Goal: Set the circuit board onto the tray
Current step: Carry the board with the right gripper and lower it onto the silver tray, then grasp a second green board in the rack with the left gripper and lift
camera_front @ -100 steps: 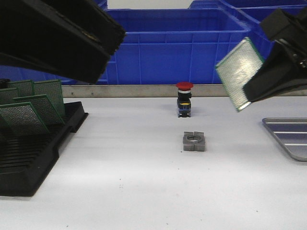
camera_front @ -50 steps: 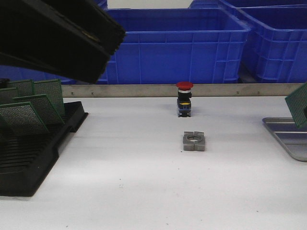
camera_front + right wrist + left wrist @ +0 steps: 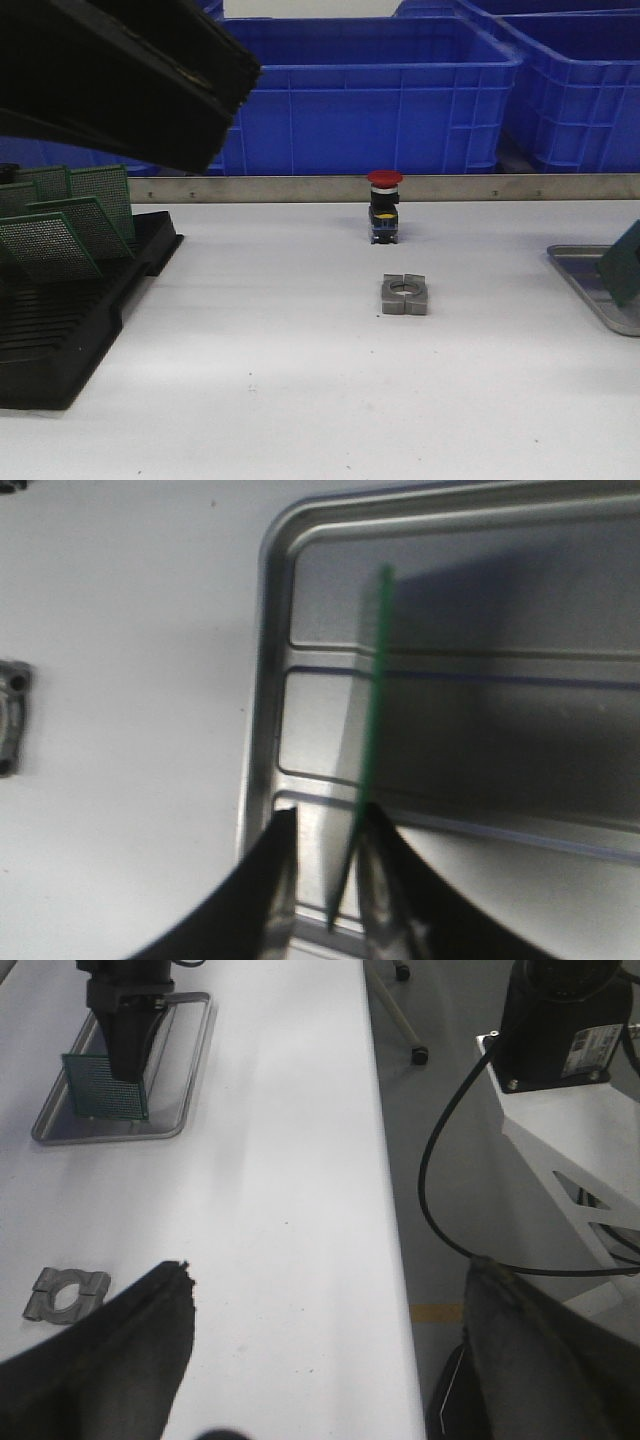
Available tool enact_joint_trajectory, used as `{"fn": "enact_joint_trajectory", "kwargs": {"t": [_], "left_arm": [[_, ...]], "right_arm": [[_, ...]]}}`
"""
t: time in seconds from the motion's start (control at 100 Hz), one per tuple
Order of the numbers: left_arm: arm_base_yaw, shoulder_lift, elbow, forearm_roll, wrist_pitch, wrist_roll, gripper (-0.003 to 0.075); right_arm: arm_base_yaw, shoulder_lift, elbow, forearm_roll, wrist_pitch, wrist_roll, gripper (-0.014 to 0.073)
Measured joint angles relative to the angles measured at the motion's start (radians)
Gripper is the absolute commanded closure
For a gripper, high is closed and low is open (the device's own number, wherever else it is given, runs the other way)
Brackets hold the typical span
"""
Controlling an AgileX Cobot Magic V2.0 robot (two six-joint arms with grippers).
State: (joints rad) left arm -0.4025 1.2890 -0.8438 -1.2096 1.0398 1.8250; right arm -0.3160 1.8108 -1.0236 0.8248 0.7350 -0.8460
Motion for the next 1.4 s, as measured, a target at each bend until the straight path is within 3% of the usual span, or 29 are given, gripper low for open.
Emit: {"fn": "enact_joint_trajectory", "kwargs": {"t": [0.07, 0.29, 0.72, 1.4], "left_arm": [[0.003, 0.0, 0.0, 0.0, -0.025, 0.0, 0.0196], [0.084, 0.0, 0.0, 0.054, -0.085, -0.007, 0.0196], [0.336, 0.018, 0.0, 0.416, -0.321, -0.171, 0.0198], [0.349, 0.2, 0.0, 0.479, -0.465, -0.197, 0.0208]], "right_arm": [[0.0, 0.0, -0.012, -0.056, 0.0, 0.0, -0.0074], [0.0, 0.0, -0.033, -0.113, 0.0, 0.0, -0.0034], [0.0, 0.0, -0.033, -0.117, 0.01, 0.0, -0.0034], [0.0, 0.0, -0.033, -0.113, 0.037, 0.0, -0.0034]]}}
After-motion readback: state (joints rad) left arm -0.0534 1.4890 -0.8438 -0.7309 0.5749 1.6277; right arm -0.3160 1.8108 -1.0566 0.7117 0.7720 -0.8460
